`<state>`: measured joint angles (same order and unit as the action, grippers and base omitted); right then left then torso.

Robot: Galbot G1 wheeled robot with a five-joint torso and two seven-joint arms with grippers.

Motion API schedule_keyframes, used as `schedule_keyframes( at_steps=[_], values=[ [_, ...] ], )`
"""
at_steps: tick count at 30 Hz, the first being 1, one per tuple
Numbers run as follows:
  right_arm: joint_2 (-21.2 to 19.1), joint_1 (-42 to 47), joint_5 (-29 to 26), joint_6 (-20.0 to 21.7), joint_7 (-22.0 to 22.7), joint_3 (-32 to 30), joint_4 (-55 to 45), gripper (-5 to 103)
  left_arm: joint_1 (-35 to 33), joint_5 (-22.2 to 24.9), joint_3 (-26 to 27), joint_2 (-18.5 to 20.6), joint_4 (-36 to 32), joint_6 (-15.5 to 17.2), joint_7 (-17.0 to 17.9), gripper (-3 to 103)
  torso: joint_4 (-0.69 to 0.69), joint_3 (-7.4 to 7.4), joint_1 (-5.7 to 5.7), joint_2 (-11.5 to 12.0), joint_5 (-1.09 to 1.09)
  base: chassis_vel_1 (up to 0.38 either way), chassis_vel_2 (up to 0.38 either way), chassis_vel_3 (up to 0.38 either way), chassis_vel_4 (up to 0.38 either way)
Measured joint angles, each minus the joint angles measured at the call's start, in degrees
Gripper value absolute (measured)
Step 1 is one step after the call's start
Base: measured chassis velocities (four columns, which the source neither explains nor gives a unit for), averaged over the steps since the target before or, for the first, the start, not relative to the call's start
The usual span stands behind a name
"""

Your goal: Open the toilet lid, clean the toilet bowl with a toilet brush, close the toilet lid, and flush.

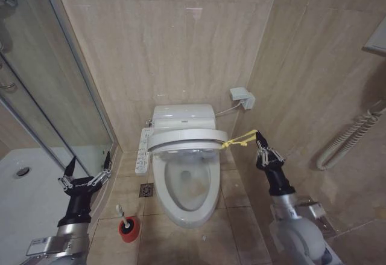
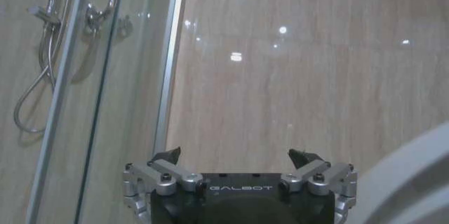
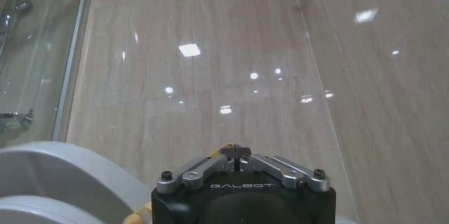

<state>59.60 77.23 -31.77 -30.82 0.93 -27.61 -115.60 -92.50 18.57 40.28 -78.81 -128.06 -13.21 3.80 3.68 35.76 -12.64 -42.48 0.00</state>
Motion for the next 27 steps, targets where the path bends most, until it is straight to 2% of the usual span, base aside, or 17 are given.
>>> schedule_keyframes(
  at_steps=[11, 22, 27],
  values=[
    [1.27, -14.72, -3.62, 0.79, 0.73, 5.24, 10.66, 0, 0.24, -2.56, -1.03, -1.16, 6.13, -0.57, -0.04, 100, -0.03, 0.0, 0.0, 0.0, -0.01, 0.0, 0.0, 0.0, 0.0],
    [3.64, -21.25, -5.24, 3.64, 2.16, 8.57, 14.88, 0, 1.07, -3.11, -0.92, -1.6, 8.69, -1.09, -0.01, 100, 0.01, 0.0, 0.01, 0.0, -0.01, 0.0, 0.0, 0.0, 0.0],
    [5.19, -27.58, -5.67, 4.09, 1.9, 10.62, 20.82, 0, 1.47, -3.17, -0.89, -1.58, 9.51, -1.11, -0.02, 100, -0.01, 0.0, 0.01, 0.0, -0.01, 0.0, 0.0, 0.0, 0.0]
  ],
)
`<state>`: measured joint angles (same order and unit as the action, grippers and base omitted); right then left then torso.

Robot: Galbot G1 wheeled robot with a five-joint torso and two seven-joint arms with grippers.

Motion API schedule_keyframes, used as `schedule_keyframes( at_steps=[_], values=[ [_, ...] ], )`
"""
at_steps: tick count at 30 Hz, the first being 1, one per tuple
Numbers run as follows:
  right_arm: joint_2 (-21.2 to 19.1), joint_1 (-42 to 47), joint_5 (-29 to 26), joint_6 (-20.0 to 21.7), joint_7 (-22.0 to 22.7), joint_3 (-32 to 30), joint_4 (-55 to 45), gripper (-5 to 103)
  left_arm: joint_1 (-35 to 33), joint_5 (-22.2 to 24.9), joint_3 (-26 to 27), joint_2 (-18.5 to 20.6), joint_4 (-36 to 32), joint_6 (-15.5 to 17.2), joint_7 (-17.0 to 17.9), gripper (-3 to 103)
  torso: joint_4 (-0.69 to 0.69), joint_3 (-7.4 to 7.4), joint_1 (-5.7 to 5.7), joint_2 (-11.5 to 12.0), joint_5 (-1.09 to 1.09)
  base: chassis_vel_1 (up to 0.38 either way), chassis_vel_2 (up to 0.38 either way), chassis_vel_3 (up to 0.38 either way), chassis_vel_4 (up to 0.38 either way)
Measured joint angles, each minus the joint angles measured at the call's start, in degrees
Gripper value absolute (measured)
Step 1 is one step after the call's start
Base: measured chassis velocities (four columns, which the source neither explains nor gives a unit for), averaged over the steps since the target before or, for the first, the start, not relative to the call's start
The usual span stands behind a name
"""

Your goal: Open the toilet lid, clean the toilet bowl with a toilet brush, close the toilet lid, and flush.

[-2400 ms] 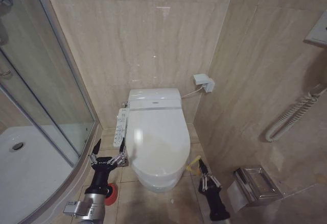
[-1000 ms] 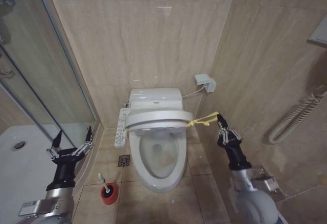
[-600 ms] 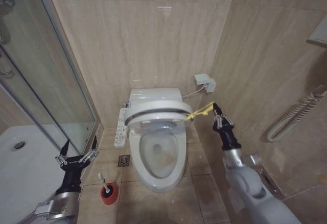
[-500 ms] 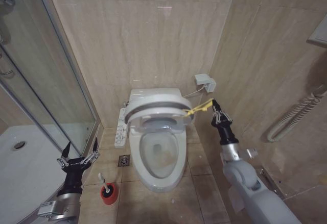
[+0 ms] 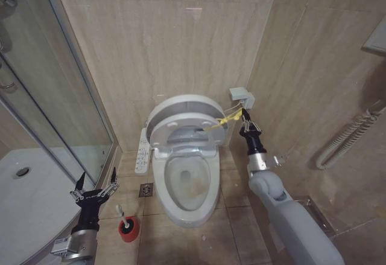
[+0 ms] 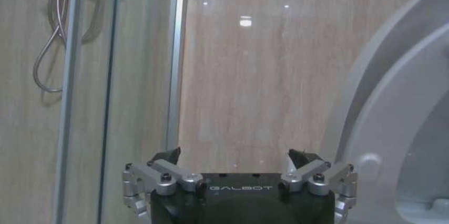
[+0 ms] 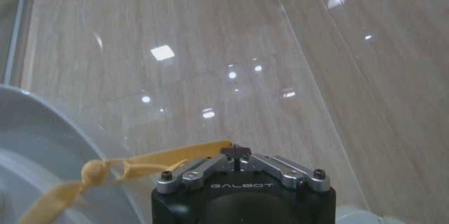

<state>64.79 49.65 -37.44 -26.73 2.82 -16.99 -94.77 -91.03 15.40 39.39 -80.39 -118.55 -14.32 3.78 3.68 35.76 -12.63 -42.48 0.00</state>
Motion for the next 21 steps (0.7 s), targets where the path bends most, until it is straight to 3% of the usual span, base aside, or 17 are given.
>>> schedule_keyframes(
  at_steps=[9, 21],
  values=[
    [2.87, -12.65, -0.84, 0.01, -1.1, 3.29, 12.56, 0, 0.48, 0.75, 2.34, 1.2, 1.38, 0.13, 0.01, 100, -0.02, 0.0, -0.01, 0.0, 0.0, 0.0, 0.0, 0.0, 0.0],
    [5.29, -18.93, -0.94, -0.27, -3.8, 4.3, 24.24, 0, 0.31, 0.81, 1.98, 0.35, 1.59, -0.14, 0.04, 100, -0.01, 0.0, -0.01, 0.0, 0.0, 0.0, 0.0, 0.0, 0.0]
  ],
)
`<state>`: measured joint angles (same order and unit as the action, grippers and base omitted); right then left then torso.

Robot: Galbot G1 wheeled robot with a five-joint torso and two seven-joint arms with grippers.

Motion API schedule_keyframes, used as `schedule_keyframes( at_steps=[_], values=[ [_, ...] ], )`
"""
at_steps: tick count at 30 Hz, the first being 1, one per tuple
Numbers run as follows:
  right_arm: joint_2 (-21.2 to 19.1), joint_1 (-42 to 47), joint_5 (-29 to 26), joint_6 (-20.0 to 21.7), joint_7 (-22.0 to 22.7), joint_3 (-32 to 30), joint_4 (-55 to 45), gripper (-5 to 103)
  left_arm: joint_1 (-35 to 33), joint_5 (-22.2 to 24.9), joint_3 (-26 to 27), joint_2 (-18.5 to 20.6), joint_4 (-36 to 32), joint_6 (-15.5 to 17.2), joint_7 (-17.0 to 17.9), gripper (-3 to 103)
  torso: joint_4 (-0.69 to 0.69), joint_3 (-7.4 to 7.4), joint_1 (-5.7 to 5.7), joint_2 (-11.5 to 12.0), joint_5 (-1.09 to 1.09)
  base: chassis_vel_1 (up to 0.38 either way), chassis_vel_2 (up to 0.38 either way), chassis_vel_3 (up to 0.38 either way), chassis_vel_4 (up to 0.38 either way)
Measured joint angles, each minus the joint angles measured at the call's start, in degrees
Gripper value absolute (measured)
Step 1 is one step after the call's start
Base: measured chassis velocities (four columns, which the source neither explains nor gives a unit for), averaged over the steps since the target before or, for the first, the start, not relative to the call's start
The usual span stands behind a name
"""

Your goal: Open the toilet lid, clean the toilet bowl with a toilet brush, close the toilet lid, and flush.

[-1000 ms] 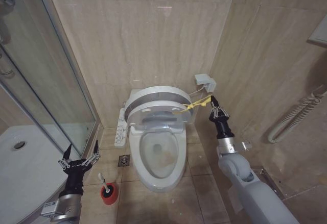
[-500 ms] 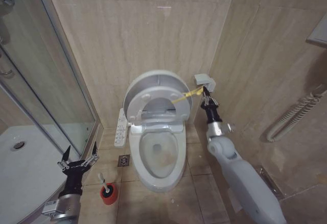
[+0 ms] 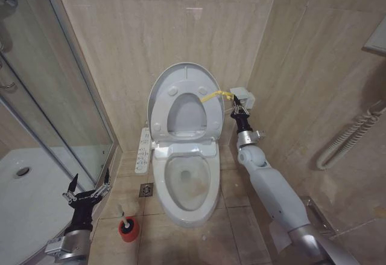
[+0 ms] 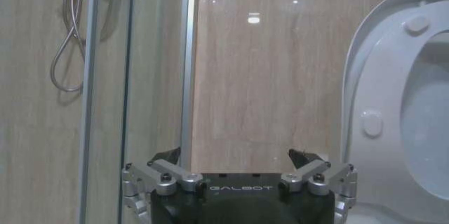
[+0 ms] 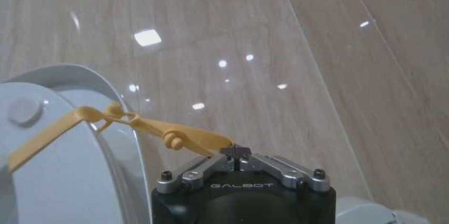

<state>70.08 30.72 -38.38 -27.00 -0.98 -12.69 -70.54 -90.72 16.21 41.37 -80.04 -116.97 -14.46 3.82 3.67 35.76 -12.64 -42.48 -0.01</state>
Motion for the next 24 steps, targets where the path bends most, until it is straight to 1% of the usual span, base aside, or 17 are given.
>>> schedule_keyframes(
  at_steps=[3, 9, 13, 23, 24],
  values=[
    [0.59, -2.2, -0.56, 0.04, -0.62, 0.0, 3.53, 0, -0.22, -0.15, -0.07, -0.23, -0.12, -0.08, 0.0, 100, -0.01, 0.0, 0.0, 0.0, 0.0, 0.0, 0.0, 0.0, 0.0],
    [1.14, -4.44, -1.23, 0.39, -0.91, 0.32, 5.87, 0, -0.56, -0.15, 0.17, -0.3, -0.48, -0.15, 0.01, 100, 0.01, 0.0, 0.0, 0.0, 0.01, 0.0, 0.0, 0.0, 0.0],
    [1.29, -5.48, -1.62, 1.01, -0.89, 0.82, 6.18, 0, -0.7, -0.11, 0.37, -0.27, -0.6, -0.21, 0.02, 100, 0.03, 0.0, 0.0, 0.0, 0.01, 0.0, 0.0, 0.0, 0.0],
    [1.24, -5.24, -1.83, 2.29, 0.23, 1.64, 4.77, 0, -0.8, 0.1, 0.53, -0.14, -0.67, -0.44, 0.06, 100, 0.02, 0.01, -0.01, 0.0, 0.02, 0.0, 0.0, 0.0, 0.0],
    [1.08, -4.95, -1.97, 2.34, 0.33, 1.68, 4.24, 8, -0.78, 0.11, 0.5, -0.13, -0.64, -0.46, 0.07, 100, 0.02, 0.01, 0.0, 0.0, 0.02, 0.0, 0.0, 0.0, 0.0]
  ],
)
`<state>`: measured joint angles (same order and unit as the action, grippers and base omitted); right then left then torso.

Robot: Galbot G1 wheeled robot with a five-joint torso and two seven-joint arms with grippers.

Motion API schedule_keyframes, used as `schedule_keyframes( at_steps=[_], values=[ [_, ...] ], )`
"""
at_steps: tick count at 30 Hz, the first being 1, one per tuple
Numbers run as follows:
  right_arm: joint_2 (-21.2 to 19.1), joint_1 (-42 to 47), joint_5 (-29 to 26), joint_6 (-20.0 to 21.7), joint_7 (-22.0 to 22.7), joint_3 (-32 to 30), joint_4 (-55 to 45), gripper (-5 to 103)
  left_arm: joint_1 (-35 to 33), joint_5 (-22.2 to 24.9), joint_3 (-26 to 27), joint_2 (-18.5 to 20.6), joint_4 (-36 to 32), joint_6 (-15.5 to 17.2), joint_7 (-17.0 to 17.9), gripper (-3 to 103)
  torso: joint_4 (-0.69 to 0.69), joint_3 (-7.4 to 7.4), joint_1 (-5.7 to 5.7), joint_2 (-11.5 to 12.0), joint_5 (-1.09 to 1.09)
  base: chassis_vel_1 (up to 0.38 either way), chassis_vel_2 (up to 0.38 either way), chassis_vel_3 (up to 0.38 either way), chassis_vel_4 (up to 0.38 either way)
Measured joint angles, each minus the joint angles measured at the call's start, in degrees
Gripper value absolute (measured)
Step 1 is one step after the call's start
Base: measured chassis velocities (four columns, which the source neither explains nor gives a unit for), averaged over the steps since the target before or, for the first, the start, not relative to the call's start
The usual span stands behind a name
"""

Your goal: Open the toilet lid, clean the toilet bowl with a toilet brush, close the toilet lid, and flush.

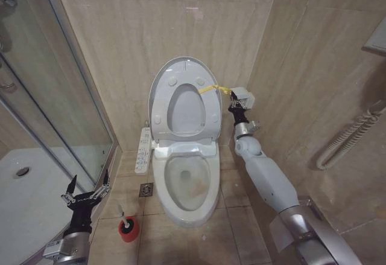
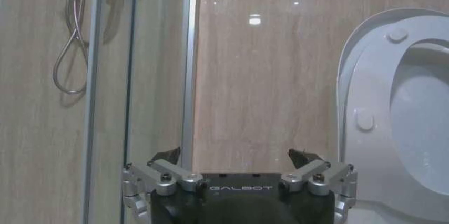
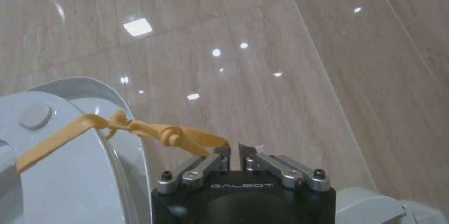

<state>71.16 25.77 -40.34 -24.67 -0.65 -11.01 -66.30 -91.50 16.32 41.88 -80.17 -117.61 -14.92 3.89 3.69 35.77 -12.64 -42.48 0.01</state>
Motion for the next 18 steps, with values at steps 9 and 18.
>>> schedule_keyframes(
  at_steps=[9, 18],
  values=[
    [-2.19, 3.31, -2.66, -0.16, 0.21, 0.16, -7.27, 35, 0.49, -0.01, -0.77, 0.1, 0.44, -0.03, 0.01, 100, -0.02, 0.0, 0.0, 0.0, 0.0, 0.0, 0.0, 0.0, 0.0],
    [-5.12, 9.8, -4.33, -1.84, -0.28, -1.0, -18.51, 62, 0.97, -0.11, -1.72, 0.19, 0.7, 0.02, 0.01, 100, -0.02, -0.01, 0.01, 0.0, 0.0, 0.0, 0.0, 0.0, 0.0]
  ],
)
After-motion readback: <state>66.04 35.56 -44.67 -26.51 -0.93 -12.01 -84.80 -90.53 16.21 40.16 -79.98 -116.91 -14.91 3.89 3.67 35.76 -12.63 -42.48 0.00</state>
